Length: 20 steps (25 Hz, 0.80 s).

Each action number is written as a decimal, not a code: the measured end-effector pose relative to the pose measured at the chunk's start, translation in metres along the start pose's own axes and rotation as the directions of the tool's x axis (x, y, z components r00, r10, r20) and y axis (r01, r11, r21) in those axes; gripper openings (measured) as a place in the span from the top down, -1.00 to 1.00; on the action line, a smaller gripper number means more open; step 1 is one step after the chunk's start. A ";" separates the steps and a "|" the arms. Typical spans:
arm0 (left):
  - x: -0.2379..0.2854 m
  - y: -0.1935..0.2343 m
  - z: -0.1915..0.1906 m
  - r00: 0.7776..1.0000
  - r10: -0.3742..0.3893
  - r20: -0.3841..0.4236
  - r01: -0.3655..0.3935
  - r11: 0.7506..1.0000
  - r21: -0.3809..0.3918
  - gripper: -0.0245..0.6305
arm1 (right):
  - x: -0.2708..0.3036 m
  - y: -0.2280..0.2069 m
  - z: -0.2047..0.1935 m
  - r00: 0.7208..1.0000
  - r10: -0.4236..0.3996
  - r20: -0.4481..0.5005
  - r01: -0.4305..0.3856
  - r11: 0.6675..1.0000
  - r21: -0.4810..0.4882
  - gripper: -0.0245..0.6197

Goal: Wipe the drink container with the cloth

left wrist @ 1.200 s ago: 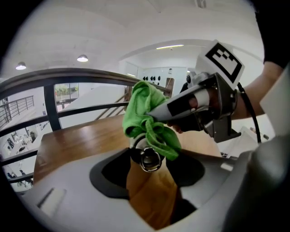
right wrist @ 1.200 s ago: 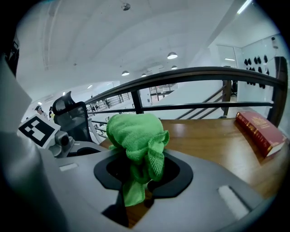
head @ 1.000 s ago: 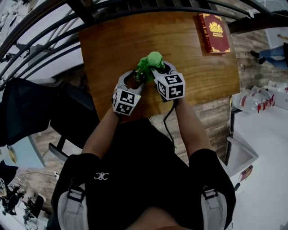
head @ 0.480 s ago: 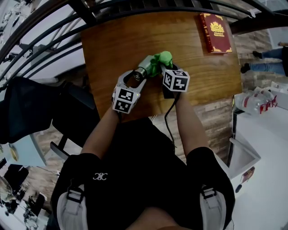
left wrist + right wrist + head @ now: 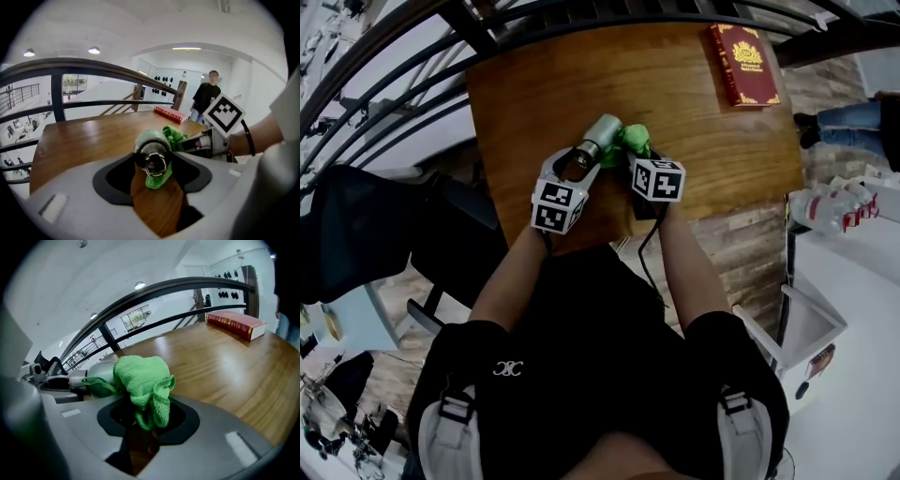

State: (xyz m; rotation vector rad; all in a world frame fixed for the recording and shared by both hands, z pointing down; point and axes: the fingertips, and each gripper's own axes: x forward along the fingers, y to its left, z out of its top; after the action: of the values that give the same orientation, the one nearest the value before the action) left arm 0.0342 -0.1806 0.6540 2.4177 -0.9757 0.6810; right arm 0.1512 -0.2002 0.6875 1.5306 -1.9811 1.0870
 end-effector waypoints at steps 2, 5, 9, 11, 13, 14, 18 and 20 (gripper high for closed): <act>0.000 0.001 0.001 1.000 -0.001 0.002 0.001 1.000 -0.025 0.02 | -0.002 0.008 -0.008 1.000 0.026 -0.011 -0.026 1.000 0.001 0.58; 0.000 0.000 0.003 1.000 0.002 0.002 -0.002 0.999 -0.032 0.02 | -0.007 0.021 -0.017 0.997 0.070 -0.017 -0.070 0.998 0.007 0.58; -0.001 0.000 0.003 1.000 0.006 0.003 -0.006 0.999 -0.041 0.02 | -0.017 0.040 -0.022 0.994 0.109 -0.006 -0.109 0.994 -0.001 0.58; -0.001 0.001 0.004 1.000 0.008 0.006 -0.007 0.999 -0.052 0.02 | -0.021 0.048 -0.021 0.993 0.118 0.006 -0.118 0.993 -0.013 0.58; 0.000 0.000 0.005 1.000 0.009 0.007 -0.008 0.998 -0.055 0.02 | -0.026 0.053 -0.019 0.992 0.124 0.018 -0.123 0.992 -0.022 0.58; 0.000 0.000 0.006 1.000 0.010 0.007 -0.009 0.998 -0.054 0.02 | -0.029 0.055 -0.017 0.991 0.128 0.026 -0.127 0.992 -0.028 0.58; -0.001 -0.004 0.006 1.000 0.006 -0.001 -0.006 0.999 -0.036 0.03 | -0.040 0.062 -0.001 0.986 0.151 0.075 -0.148 0.988 -0.043 0.58; -0.001 -0.008 0.006 1.000 -0.002 0.000 0.002 1.000 -0.023 0.07 | -0.044 0.065 0.007 0.983 0.157 0.095 -0.152 0.987 -0.055 0.58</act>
State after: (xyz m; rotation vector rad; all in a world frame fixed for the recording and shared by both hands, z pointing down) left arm 0.0411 -0.1780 0.6473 2.3988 -0.9755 0.6659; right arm 0.1050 -0.1722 0.6308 1.4522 -2.2083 1.0335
